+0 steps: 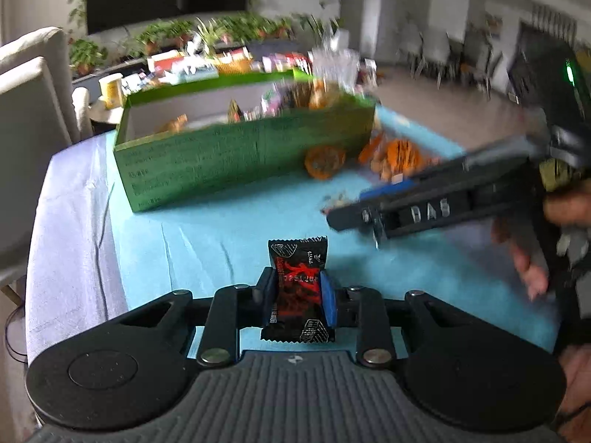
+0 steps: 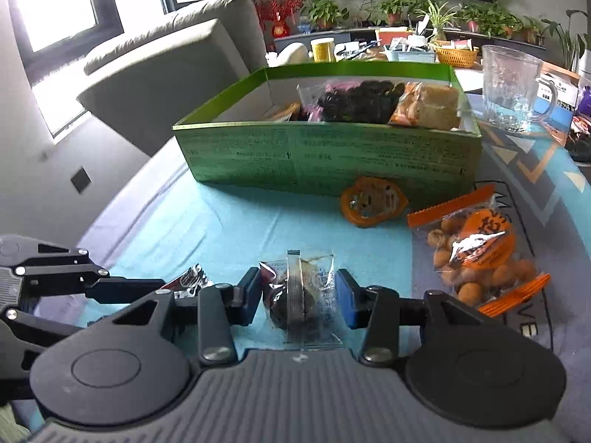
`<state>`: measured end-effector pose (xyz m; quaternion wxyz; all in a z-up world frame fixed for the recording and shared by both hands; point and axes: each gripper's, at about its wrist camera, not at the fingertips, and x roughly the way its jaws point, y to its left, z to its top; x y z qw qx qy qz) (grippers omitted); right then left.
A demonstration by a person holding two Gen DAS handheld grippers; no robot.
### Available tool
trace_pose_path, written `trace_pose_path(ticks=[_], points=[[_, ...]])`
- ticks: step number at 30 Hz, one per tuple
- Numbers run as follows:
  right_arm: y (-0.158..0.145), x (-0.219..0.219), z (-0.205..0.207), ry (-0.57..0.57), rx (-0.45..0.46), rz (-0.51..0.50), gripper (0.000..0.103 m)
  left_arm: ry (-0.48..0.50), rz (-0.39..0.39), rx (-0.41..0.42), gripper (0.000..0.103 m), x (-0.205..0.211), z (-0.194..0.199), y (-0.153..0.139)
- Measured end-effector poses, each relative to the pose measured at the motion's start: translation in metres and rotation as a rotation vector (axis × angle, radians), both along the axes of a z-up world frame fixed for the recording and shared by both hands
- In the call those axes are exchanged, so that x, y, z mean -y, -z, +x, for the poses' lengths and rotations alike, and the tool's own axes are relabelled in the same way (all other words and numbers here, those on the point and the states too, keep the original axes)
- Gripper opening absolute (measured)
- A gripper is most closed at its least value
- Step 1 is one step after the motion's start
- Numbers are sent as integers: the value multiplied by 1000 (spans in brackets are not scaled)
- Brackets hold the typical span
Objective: Organize snacks
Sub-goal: 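Lift and carry the red-black wrapper and candy bag over the green box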
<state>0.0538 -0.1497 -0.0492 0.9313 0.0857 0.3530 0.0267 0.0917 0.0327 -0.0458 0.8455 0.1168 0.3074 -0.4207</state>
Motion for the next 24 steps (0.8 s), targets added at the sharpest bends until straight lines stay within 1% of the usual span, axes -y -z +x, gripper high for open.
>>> trace_pose_path(ticks=[2, 7, 10, 16, 19, 22, 24], points=[[-5, 0, -3, -3, 20, -3, 39, -17, -32, 12, 24, 2, 0, -8], [-21, 0, -8, -10, 86, 2, 39, -50, -62, 60, 24, 9, 5, -24], [-32, 2, -7, -6, 133, -7, 39, -97, -83, 75, 24, 11, 13, -32], [-50, 12, 4, 6, 211, -13, 39, -230, -108, 90, 24, 12, 38, -44], [-60, 16, 13, 7, 256, -27, 39, -289, -131, 113, 24, 18, 52, -54], [-66, 21, 23, 15, 287, -34, 39, -322, -146, 123, 24, 24, 66, -61], [-67, 26, 25, 26, 299, -42, 39, -323, -149, 132, 25, 29, 72, -64]])
